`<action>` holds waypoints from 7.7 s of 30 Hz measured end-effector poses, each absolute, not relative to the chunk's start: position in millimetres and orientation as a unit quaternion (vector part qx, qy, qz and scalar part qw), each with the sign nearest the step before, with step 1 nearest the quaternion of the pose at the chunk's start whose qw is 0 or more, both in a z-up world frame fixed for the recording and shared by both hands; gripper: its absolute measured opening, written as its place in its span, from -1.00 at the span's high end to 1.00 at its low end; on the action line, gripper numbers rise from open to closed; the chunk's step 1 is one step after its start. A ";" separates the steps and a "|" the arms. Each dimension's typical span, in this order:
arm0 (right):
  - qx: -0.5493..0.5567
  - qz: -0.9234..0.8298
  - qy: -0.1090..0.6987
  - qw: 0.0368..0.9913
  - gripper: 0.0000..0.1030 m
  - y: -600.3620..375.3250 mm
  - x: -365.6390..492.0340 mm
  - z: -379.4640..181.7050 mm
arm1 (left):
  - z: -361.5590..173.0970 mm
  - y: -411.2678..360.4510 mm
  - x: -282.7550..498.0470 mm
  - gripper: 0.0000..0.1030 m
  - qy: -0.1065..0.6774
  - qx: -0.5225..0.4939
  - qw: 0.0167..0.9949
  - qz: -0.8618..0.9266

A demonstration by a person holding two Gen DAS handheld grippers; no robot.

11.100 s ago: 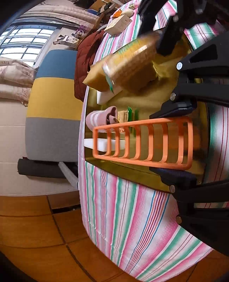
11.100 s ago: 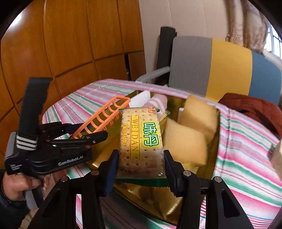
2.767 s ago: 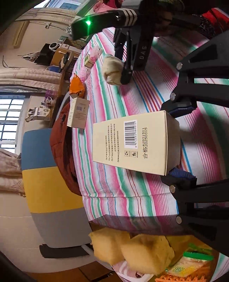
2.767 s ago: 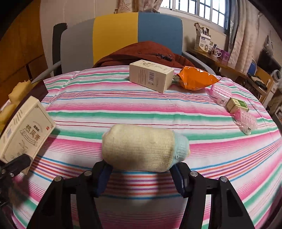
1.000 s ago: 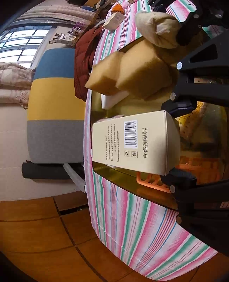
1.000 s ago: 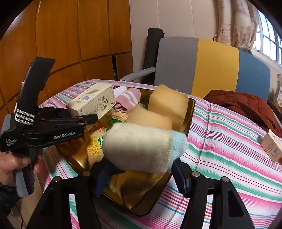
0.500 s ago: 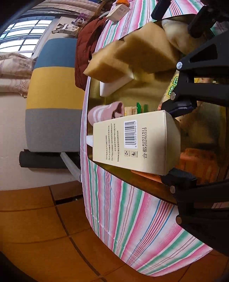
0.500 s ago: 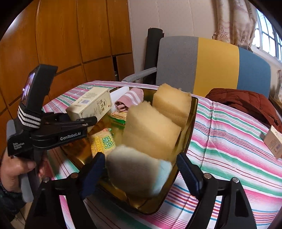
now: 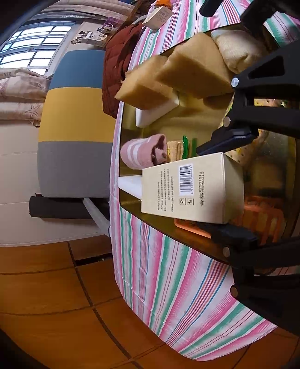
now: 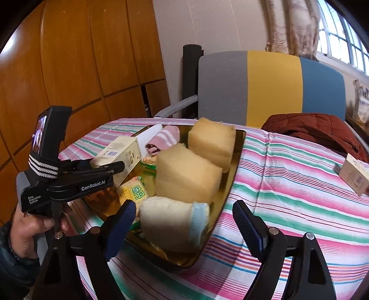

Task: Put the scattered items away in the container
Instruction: 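Move both tools from the tray back toward the remaining items, then grasp the green tea box with the left tool while the right tool grasps a pink roller, then carry the green tea box and pink roller with both tools toward the gold tray, then lower the tea box and pink roller into the tray and open both tools, then move both tools from the tray back toward the remaining items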

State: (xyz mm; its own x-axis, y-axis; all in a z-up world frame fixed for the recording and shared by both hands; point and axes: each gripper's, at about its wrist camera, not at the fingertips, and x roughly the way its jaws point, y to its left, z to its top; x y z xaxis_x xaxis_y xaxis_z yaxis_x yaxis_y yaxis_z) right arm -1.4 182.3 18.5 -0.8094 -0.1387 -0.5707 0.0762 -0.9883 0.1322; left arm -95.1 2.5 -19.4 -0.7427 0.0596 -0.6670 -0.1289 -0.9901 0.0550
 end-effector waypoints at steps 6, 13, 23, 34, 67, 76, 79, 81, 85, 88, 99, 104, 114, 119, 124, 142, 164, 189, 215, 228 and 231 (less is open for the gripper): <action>0.296 -0.952 -0.062 0.041 -0.68 199.2 9.2 22.6 | -6.2 7.8 -83.8 -0.08 0.067 -0.333 0.042 0.940; 0.300 -0.951 -0.071 -0.005 -0.72 247.6 28.9 24.3 | 16.8 21.3 -65.1 -0.10 0.086 -0.301 0.053 0.948; 0.315 -0.938 -0.103 -0.105 -0.77 369.6 69.5 34.3 | 34.7 68.7 -51.2 -0.11 0.106 -0.285 0.106 0.947; 0.320 -0.893 -0.201 -0.244 -0.77 532.7 137.0 45.0 | 35.3 174.4 -24.1 -0.11 0.133 -0.292 0.258 0.911; 0.424 -0.789 -0.335 -0.291 -0.89 772.0 105.7 -8.0 | -53.1 340.6 -9.7 -0.20 0.212 -0.402 0.400 0.796; 0.462 -0.799 -0.307 -0.232 -0.89 761.7 82.8 -26.3 | -54.5 345.0 -9.9 -0.20 0.214 -0.397 0.401 0.797; 0.474 -0.814 -0.282 -0.182 -0.89 740.5 68.2 -25.8 | -54.1 341.6 -8.5 -0.20 0.215 -0.396 0.402 0.797; 0.485 -0.822 -0.265 -0.138 -0.89 721.4 58.7 -26.1 | -54.1 339.4 -8.2 -0.20 0.215 -0.396 0.403 0.797; 0.513 -0.824 -0.232 -0.057 -0.91 679.4 41.2 -30.4 | -53.7 335.8 -10.6 -0.20 0.211 -0.399 0.400 0.798; 0.521 -0.821 -0.234 0.006 -0.90 654.4 35.1 -27.7 | -52.3 338.5 -10.4 -0.20 0.211 -0.400 0.403 0.796; 0.505 -0.820 -0.234 -0.133 -0.90 681.6 70.2 13.0 | -15.8 404.8 -0.6 -0.20 0.208 -0.361 0.510 0.753; 0.513 -0.788 -0.269 -0.210 -0.90 696.5 108.0 7.8 | -12.9 443.6 0.6 -0.20 0.229 -0.347 0.534 0.736; 0.548 -0.780 -0.240 -0.188 -0.98 677.3 97.6 -5.6 | -31.6 488.0 -10.9 0.00 0.244 -0.361 0.551 0.711; 0.569 -0.788 -0.186 -0.143 -1.00 661.9 87.3 -7.3 | -45.5 495.1 -19.1 0.25 0.237 -0.384 0.557 0.697; 0.590 -0.781 -0.162 -0.125 -1.00 655.6 87.0 -12.5 | -48.5 496.8 -18.3 0.36 0.228 -0.388 0.561 0.695; 0.589 -0.795 -0.073 -0.124 -0.30 624.4 88.0 -6.2 | -47.2 420.2 -29.0 0.39 0.181 -0.397 0.476 0.764; 0.394 -0.911 -0.094 -0.072 -0.30 406.2 54.0 34.5 | 13.3 211.1 -13.3 0.38 0.098 -0.323 0.334 0.880; 0.335 -0.936 -0.036 0.100 -0.30 202.5 -91.5 95.5 | -8.0 48.3 -68.8 0.40 0.045 -0.338 0.138 0.930; 0.373 -0.918 -0.036 0.131 -0.58 161.0 -174.7 68.5 | -26.4 30.2 -82.5 0.21 0.028 -0.341 0.128 0.931; 0.312 -0.936 -0.077 0.142 -0.82 179.9 -148.8 86.6 | -16.6 25.1 -79.9 0.16 0.022 -0.321 0.123 0.939; 0.277 -0.953 -0.068 0.105 -0.91 190.1 -127.5 92.7 | -14.1 25.8 -78.9 0.10 0.025 -0.317 0.118 0.941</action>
